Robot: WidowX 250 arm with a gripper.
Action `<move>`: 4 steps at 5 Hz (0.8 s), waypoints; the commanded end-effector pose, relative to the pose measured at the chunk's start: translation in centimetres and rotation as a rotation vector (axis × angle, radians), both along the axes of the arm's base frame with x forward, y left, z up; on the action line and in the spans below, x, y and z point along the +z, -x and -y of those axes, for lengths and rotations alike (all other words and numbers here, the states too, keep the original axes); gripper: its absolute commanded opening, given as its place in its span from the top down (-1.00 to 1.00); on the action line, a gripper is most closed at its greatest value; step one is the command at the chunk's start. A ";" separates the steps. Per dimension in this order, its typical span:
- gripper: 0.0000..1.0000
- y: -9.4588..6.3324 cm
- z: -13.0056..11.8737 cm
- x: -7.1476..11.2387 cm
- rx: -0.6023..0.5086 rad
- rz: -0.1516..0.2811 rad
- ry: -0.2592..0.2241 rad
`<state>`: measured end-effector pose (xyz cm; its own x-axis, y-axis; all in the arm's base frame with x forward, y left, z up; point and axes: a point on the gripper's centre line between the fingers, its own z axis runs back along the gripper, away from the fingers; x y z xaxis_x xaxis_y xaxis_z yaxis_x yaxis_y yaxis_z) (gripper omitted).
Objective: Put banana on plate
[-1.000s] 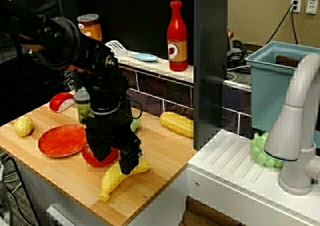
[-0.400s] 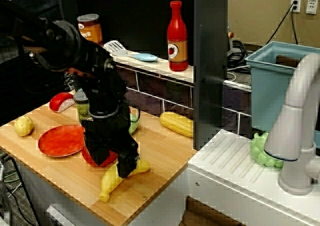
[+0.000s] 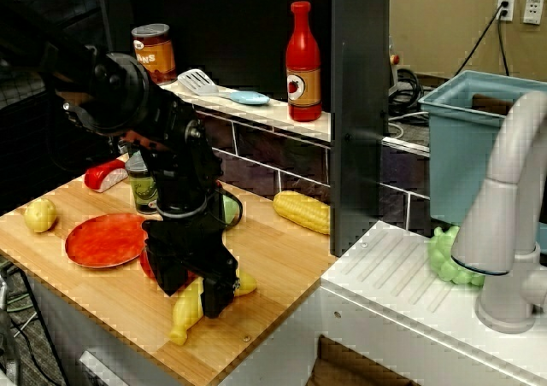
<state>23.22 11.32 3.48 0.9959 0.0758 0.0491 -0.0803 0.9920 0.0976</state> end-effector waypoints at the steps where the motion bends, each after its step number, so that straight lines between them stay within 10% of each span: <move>1: -1.00 0.5 0.0 -1.0 -0.007 -0.019 -0.018; 2: 1.00 0.9 0.0 -1.2 0.012 -0.029 -0.018; 4: 1.00 1.1 0.2 -0.4 0.000 -0.063 0.007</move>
